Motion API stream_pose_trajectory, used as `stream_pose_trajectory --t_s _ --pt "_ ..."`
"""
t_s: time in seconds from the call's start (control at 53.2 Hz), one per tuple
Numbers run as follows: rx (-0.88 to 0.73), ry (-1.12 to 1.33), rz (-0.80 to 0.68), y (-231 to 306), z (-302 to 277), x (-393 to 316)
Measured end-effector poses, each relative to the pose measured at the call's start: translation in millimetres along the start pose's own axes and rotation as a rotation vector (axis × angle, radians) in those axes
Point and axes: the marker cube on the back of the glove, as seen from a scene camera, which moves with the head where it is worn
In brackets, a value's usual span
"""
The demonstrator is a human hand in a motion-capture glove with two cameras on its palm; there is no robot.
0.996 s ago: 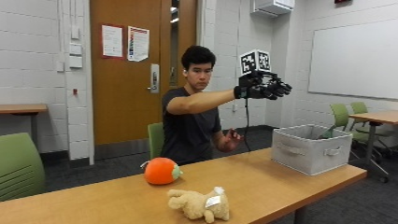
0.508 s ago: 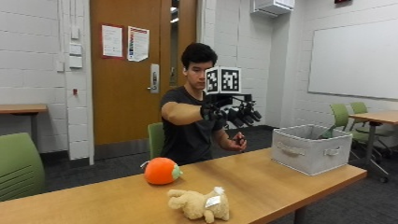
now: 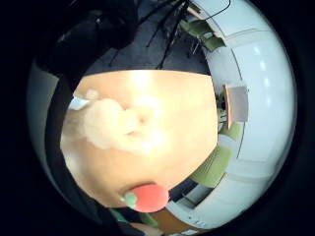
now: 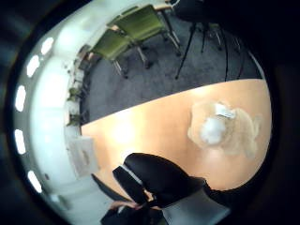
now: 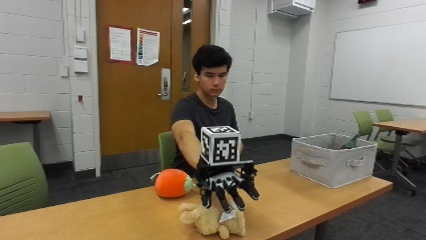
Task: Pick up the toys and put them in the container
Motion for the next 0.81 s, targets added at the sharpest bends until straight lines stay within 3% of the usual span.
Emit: stream_pose_trajectory --t_s 0.395,0.808 --pt "-0.25 0.107 0.027 0 85 14" --pt "-0.173 0.039 0.028 10 80 11"
